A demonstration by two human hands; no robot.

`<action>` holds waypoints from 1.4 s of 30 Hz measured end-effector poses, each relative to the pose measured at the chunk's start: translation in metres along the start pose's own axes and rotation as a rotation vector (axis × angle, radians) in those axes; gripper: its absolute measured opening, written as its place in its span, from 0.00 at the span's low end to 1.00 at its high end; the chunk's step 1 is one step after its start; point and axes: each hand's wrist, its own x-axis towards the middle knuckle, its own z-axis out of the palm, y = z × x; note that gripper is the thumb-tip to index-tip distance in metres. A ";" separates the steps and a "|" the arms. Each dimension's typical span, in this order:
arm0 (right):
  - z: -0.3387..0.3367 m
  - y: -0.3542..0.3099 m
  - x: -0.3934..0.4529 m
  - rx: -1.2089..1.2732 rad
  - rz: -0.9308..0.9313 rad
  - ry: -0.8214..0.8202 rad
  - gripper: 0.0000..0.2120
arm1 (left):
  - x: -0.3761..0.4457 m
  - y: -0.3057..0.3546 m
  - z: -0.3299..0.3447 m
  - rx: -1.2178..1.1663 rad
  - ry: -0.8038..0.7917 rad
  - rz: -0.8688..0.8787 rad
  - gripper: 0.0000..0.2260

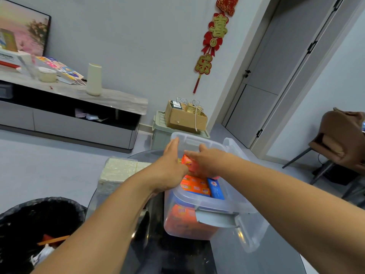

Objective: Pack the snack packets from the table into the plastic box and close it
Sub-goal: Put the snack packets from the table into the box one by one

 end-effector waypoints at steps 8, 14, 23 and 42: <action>-0.027 0.002 -0.004 0.184 0.015 0.133 0.24 | -0.001 -0.003 -0.002 -0.053 0.013 0.084 0.36; -0.098 -0.046 -0.005 0.462 0.060 0.486 0.13 | -0.002 -0.016 -0.039 -0.319 0.478 0.059 0.19; -0.088 -0.150 0.034 0.203 -0.248 -0.250 0.57 | -0.009 -0.059 -0.106 -0.450 0.854 -0.132 0.12; -0.198 -0.005 -0.080 0.154 -0.019 -0.012 0.41 | -0.010 -0.002 -0.031 -0.611 0.283 -0.034 0.14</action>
